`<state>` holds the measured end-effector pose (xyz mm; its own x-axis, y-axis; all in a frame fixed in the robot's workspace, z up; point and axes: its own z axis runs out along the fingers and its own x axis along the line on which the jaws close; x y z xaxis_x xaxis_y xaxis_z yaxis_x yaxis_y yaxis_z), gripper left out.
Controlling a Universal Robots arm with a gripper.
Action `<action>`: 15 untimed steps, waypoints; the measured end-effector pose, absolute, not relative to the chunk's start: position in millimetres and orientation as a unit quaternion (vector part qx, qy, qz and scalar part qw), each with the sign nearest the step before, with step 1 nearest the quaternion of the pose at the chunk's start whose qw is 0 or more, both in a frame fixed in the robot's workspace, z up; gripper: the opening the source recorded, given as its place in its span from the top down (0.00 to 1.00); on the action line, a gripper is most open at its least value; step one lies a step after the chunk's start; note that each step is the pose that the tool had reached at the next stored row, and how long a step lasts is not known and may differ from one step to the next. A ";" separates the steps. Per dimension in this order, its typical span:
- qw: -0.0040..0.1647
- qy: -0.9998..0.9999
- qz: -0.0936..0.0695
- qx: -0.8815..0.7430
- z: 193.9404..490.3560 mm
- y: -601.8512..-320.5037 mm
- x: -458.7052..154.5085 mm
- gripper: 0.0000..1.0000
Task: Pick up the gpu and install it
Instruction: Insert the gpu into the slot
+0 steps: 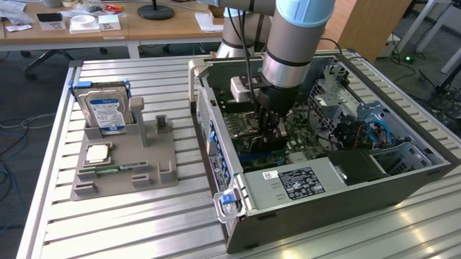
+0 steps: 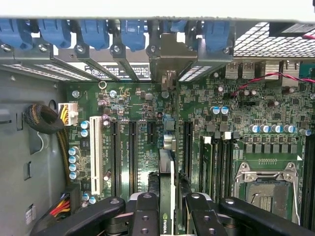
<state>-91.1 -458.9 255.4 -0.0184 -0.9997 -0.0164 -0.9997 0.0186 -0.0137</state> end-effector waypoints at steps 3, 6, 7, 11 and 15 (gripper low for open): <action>0.011 0.714 0.001 -0.700 255.2 -458.9 -91.1 0.75; 0.011 0.714 0.001 -0.700 254.7 -458.9 -91.1 0.75; 0.011 0.714 0.001 -0.700 254.4 -458.9 -91.1 0.75; 0.011 0.714 0.001 -0.700 253.3 -458.9 -91.1 0.75; 0.011 0.714 0.001 -0.700 252.3 -458.9 -91.1 0.75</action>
